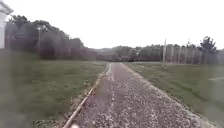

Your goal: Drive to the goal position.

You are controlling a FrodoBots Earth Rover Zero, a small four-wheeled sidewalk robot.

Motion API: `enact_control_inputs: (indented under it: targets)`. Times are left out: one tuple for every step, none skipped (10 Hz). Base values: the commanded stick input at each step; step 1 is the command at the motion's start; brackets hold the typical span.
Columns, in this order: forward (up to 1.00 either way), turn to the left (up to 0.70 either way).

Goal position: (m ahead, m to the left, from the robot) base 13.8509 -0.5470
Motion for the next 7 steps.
enact_control_inputs:
  targets:
    - [0.68, -0.3]
    - [0.68, -0.07]
    - [0.68, 0.0]
    - [0.68, 0.0]
    - [0.68, 0.0]
    - [0.68, 0.0]
    - [0.68, 0.0]
